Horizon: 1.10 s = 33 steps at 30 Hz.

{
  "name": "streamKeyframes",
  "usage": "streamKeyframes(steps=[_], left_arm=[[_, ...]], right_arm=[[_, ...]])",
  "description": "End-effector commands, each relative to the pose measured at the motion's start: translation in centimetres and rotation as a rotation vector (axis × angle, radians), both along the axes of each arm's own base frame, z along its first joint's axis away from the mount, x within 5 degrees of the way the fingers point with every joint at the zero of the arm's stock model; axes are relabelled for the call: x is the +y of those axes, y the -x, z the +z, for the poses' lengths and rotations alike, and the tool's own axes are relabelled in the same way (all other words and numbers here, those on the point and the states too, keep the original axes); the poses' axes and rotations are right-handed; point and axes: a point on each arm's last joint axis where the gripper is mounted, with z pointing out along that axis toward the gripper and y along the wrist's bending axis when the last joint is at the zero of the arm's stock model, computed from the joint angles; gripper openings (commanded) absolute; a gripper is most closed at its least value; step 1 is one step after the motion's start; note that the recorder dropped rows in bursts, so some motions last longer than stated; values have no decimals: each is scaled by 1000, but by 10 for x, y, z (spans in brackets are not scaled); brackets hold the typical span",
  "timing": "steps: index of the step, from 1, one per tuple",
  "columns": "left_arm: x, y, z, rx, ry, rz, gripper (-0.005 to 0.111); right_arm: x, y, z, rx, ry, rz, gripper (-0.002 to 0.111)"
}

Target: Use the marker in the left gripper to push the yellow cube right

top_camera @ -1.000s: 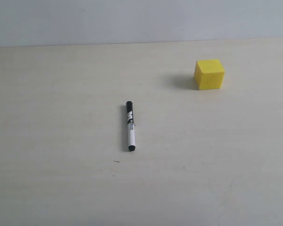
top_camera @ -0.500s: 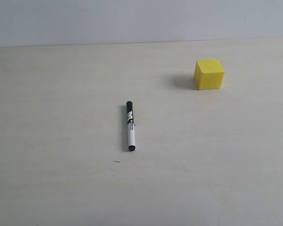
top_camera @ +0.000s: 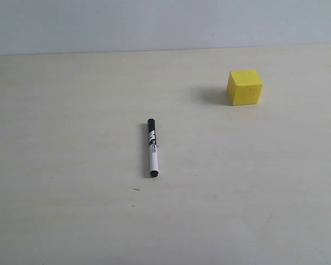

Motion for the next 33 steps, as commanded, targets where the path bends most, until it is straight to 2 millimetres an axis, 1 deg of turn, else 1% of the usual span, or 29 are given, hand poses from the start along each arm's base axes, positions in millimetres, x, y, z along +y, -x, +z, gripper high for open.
streamKeyframes(steps=[1, 12, 18, 24, 33], left_arm=[[1, -2, -6, 0, -20, 8, 0], [1, -2, -8, 11, -34, 12, 0], [1, -3, -13, 73, -66, 11, 0], [3, -3, -21, 146, -48, 32, 0], [4, -4, -21, 113, -7, 33, 0]], right_arm=[[0, 0, -1, -5, 3, -7, 0], [0, 0, -1, -5, 3, -7, 0], [0, 0, -1, -5, 3, -7, 0], [0, 0, -1, -5, 3, -7, 0], [0, 0, -1, -5, 3, -7, 0]])
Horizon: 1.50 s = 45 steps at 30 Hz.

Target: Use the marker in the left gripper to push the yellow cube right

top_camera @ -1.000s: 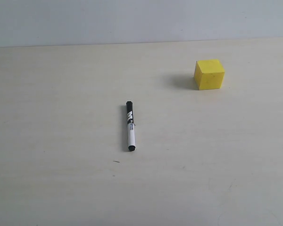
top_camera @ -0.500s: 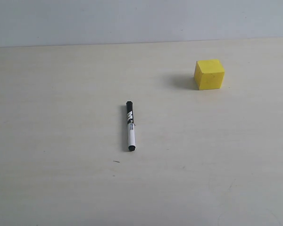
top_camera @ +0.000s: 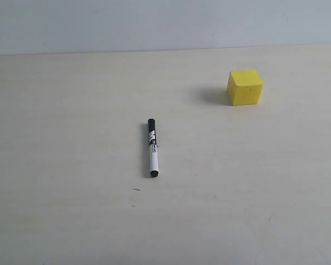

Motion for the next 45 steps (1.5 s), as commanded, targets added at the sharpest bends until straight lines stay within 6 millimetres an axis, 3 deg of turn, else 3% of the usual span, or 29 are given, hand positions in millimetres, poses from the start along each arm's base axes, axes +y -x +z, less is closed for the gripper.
streamKeyframes(steps=[1, 16, 45], left_arm=[[0, 0, 0, -21, 21, -2, 0], [2, -11, -53, 71, 49, 8, 0], [-6, -9, -64, 206, 9, -124, 0]], right_arm=[[0, 0, -1, -5, 3, -7, 0], [0, 0, -1, -5, 3, -7, 0], [0, 0, -1, -5, 3, -7, 0]])
